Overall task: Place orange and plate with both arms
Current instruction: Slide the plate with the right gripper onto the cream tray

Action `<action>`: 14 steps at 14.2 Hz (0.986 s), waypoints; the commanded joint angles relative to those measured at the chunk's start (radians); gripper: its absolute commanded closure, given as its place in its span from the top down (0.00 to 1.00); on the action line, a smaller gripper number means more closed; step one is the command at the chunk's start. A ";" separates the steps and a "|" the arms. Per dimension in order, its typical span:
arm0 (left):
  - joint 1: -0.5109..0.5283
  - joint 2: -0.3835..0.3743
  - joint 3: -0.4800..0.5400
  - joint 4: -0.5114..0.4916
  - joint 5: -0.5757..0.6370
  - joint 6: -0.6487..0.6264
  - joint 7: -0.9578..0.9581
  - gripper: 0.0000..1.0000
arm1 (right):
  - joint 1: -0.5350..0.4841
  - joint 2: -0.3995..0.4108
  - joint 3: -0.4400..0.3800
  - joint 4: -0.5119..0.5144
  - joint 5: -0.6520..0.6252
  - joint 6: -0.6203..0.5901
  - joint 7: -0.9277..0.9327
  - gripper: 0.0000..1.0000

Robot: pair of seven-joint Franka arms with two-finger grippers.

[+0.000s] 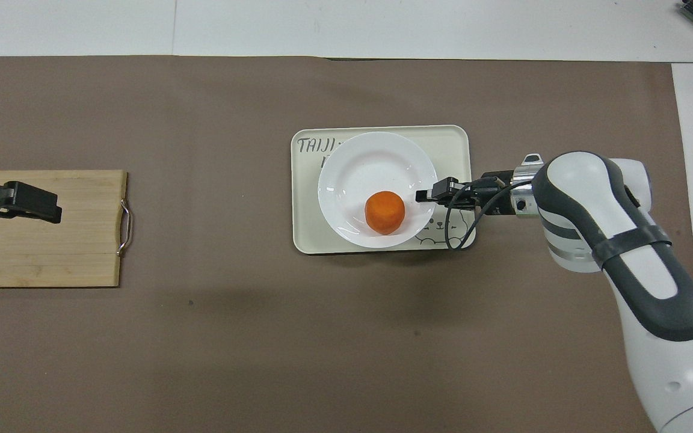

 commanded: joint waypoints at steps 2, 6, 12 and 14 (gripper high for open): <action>0.009 -0.011 -0.006 -0.002 0.007 -0.014 -0.008 1.00 | -0.023 0.099 0.002 0.092 -0.026 -0.007 0.011 0.00; 0.009 -0.011 -0.006 -0.002 0.007 -0.014 -0.008 1.00 | -0.032 0.107 0.002 0.057 -0.025 -0.023 -0.077 0.00; 0.009 -0.011 -0.006 -0.002 0.007 -0.014 -0.008 1.00 | -0.035 0.059 0.002 -0.041 -0.022 -0.062 -0.164 0.00; 0.009 -0.011 -0.006 -0.002 0.007 -0.014 -0.008 1.00 | -0.027 0.059 0.002 -0.043 -0.022 -0.036 -0.161 0.00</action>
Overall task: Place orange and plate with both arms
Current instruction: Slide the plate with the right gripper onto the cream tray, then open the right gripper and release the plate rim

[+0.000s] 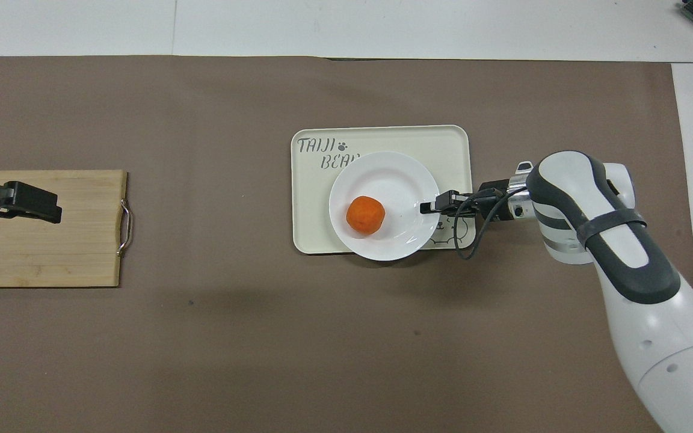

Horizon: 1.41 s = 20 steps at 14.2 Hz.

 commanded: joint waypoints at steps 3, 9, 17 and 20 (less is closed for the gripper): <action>0.009 -0.011 -0.006 -0.002 0.007 -0.014 -0.008 1.00 | 0.011 -0.032 0.002 -0.019 -0.023 0.031 0.019 0.30; 0.009 -0.011 -0.006 -0.002 0.007 -0.014 -0.008 1.00 | 0.001 -0.026 -0.001 0.097 -0.242 0.037 0.115 1.00; 0.009 -0.011 -0.006 -0.002 0.007 -0.014 -0.008 1.00 | 0.001 -0.156 -0.031 0.151 -0.765 0.103 0.462 1.00; 0.009 -0.013 -0.006 -0.002 0.007 -0.014 -0.008 1.00 | -0.020 -0.237 -0.034 0.150 -0.921 0.018 0.565 1.00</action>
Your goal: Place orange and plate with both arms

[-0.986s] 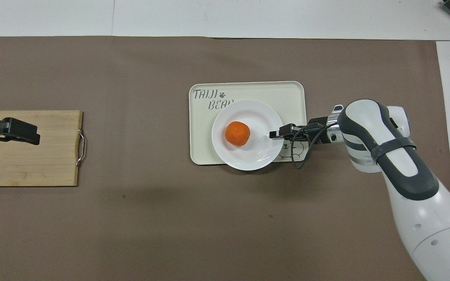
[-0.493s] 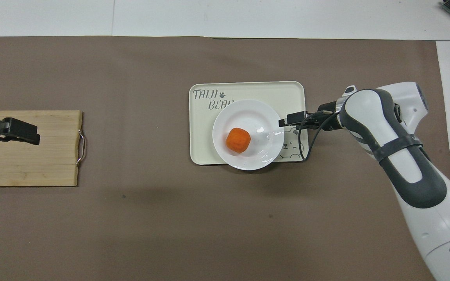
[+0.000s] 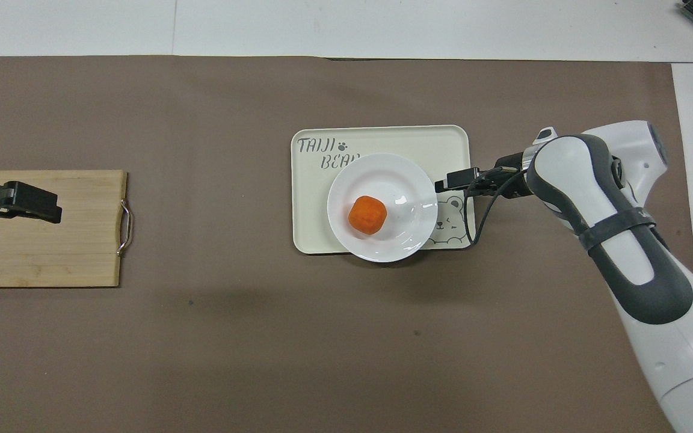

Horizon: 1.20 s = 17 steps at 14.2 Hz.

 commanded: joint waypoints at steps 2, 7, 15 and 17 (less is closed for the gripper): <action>0.009 -0.011 -0.006 -0.002 0.007 -0.014 -0.008 1.00 | -0.048 -0.107 0.003 -0.020 -0.107 -0.169 0.107 1.00; 0.009 -0.011 -0.006 -0.002 0.007 -0.014 -0.008 1.00 | -0.105 -0.250 0.005 -0.037 -0.288 -0.344 0.147 1.00; 0.009 -0.011 -0.006 -0.002 0.007 -0.014 -0.008 1.00 | -0.139 -0.313 0.020 0.113 -0.376 -0.439 0.107 1.00; 0.009 -0.011 -0.006 -0.002 0.007 -0.014 -0.008 1.00 | -0.133 -0.310 0.020 0.193 -0.377 -0.500 0.107 1.00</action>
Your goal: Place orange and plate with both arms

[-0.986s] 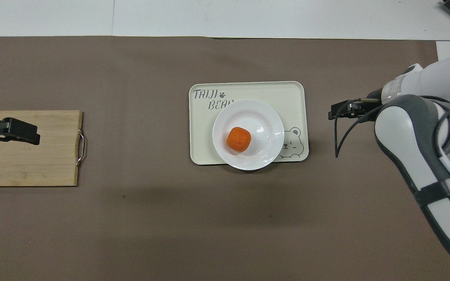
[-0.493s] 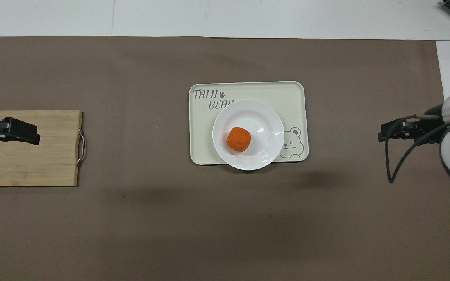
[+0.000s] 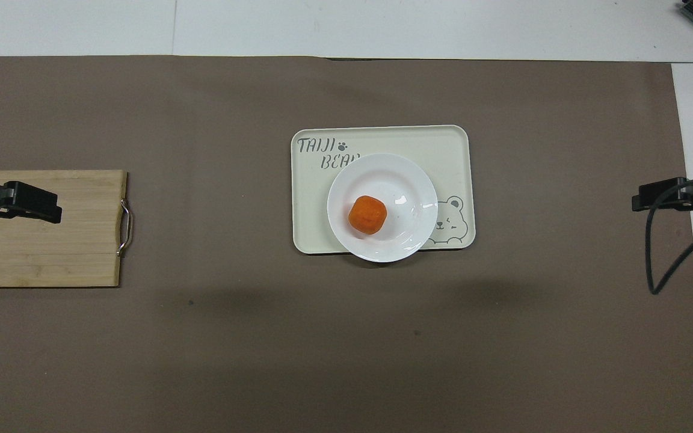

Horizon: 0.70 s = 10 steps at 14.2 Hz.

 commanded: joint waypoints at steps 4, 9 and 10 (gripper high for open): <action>0.009 -0.011 -0.006 -0.002 0.007 -0.014 -0.008 1.00 | 0.005 0.001 0.034 0.151 -0.055 -0.135 -0.001 1.00; 0.009 -0.011 -0.006 -0.002 0.007 -0.014 -0.008 1.00 | 0.024 -0.015 0.045 0.116 -0.060 -0.119 -0.008 1.00; 0.009 -0.011 -0.006 -0.002 0.007 -0.014 -0.008 1.00 | 0.024 -0.015 0.045 0.117 -0.058 -0.119 -0.011 1.00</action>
